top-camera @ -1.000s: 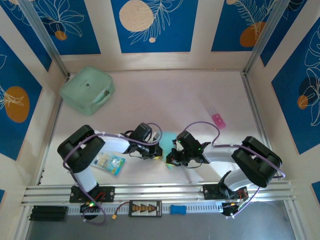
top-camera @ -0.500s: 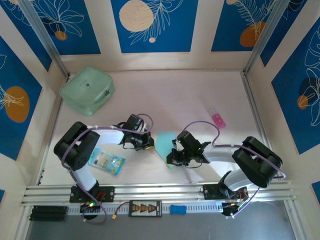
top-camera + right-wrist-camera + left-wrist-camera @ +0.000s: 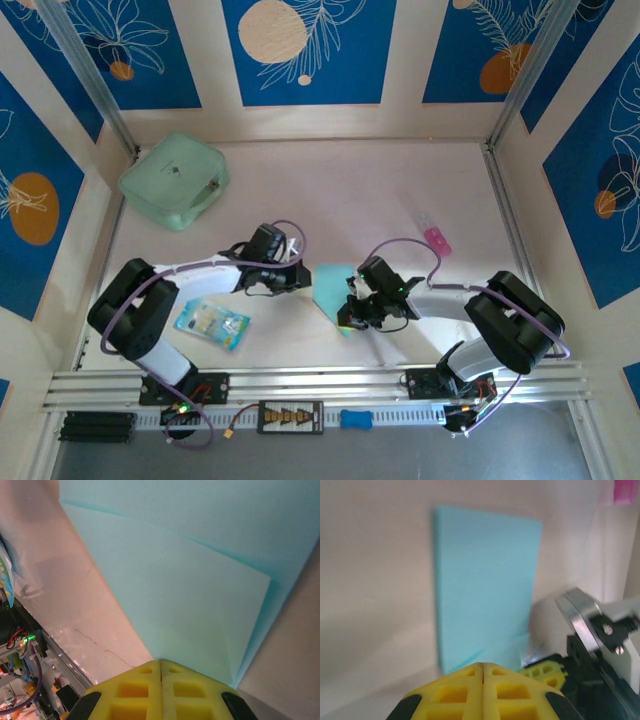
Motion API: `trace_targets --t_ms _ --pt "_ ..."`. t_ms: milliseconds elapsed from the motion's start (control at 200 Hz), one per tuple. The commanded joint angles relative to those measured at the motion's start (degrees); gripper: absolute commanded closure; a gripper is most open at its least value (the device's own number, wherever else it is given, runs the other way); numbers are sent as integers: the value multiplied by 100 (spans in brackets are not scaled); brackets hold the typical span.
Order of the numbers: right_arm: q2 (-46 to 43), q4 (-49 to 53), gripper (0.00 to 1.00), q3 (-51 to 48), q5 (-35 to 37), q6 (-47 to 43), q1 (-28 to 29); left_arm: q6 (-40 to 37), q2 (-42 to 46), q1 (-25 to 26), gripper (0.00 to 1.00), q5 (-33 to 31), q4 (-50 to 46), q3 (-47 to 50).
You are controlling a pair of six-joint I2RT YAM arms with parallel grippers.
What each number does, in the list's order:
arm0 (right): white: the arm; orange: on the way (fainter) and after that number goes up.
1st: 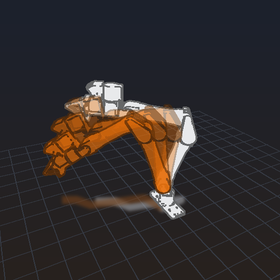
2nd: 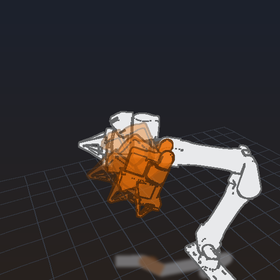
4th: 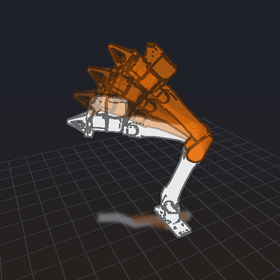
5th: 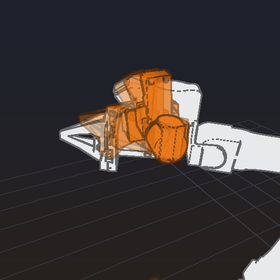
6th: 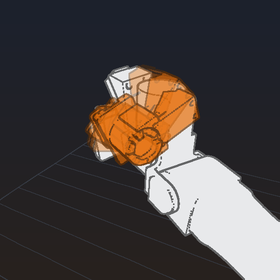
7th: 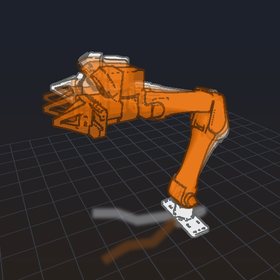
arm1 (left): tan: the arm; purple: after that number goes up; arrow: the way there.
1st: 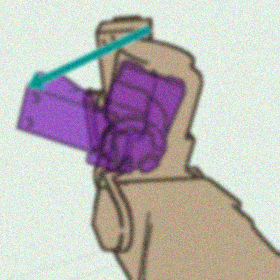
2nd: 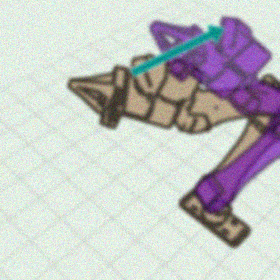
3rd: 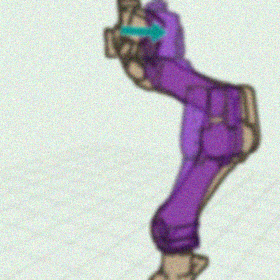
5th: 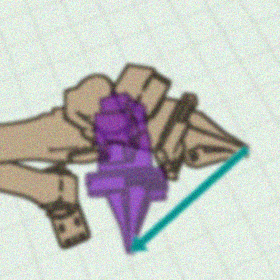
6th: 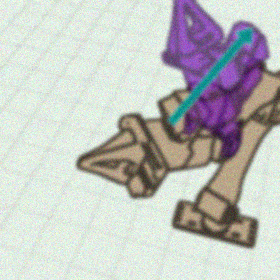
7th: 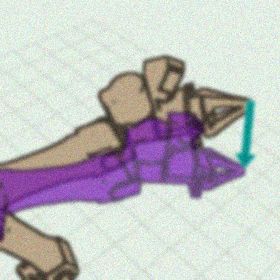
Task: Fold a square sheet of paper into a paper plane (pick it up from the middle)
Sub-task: Third fold the triangle at the center of the table.
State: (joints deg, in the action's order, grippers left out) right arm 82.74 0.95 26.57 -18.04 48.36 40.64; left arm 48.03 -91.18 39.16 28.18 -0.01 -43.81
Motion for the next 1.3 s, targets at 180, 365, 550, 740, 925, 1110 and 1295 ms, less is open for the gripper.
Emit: trace_targets --t_ms 180,365,550,740,925,1110,1295 --pt "124 555 100 -88 221 -141 -100 236 -814 577 93 188 326 -286" --pt "111 497 100 -118 171 -134 -126 31 -1067 342 96 -101 19 -166" --pt "-115 437 97 -50 -16 -147 -127 84 -1035 195 97 -70 109 61" --pt "-440 321 96 275 -116 -15 -45 91 -1065 195 98 6 106 75" --pt "94 66 94 507 -67 120 3 97 -1069 195 98 53 142 83" --pt "495 -6 93 555 42 147 73 92 -1078 198 99 48 142 86" --pt "381 -40 94 16 -76 225 119 132 -1120 190 100 6 187 116"
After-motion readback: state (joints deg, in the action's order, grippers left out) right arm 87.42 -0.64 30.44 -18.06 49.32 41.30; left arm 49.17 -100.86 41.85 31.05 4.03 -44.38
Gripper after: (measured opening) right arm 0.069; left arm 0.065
